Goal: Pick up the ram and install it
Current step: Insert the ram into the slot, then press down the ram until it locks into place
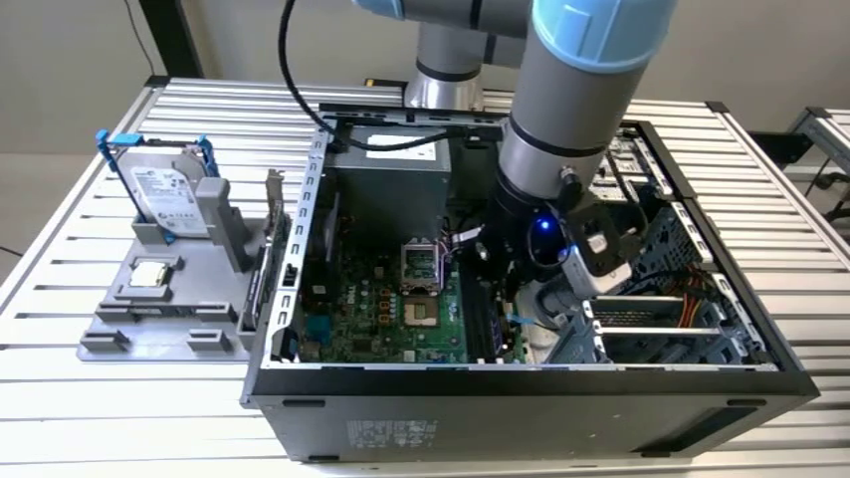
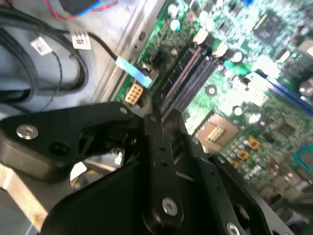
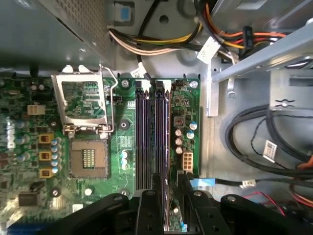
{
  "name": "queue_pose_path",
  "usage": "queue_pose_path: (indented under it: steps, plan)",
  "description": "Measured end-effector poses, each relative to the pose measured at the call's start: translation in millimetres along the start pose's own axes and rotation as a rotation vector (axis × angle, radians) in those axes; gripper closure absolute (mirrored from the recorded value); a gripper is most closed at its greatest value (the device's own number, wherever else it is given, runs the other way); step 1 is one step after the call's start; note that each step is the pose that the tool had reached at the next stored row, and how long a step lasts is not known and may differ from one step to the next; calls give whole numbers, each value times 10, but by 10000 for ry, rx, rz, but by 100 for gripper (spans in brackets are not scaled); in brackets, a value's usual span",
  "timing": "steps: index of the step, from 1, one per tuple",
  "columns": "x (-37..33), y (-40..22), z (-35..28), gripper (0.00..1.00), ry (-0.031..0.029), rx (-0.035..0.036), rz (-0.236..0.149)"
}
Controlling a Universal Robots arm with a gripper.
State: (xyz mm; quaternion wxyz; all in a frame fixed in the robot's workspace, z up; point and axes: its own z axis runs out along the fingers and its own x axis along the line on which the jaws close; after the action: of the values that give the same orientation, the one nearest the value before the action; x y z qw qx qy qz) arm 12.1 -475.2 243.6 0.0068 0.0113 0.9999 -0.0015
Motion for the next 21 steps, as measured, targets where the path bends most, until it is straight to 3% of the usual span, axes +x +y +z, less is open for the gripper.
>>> queue_pose_path:
  steps: [5, 9, 10, 17, 19, 21]
  plan:
    - [-2, 0, -183, 0, 0, 2, 1]
    - [-3, 0, -185, 0, -1, 20, -1]
    - [-3, 0, -184, 100, -2, 22, -1]
    - [-3, 0, -184, 100, -2, 44, -1]
    - [-3, 0, -184, 100, -3, 102, -2]
    - [-3, 0, -185, 100, -3, 109, -2]
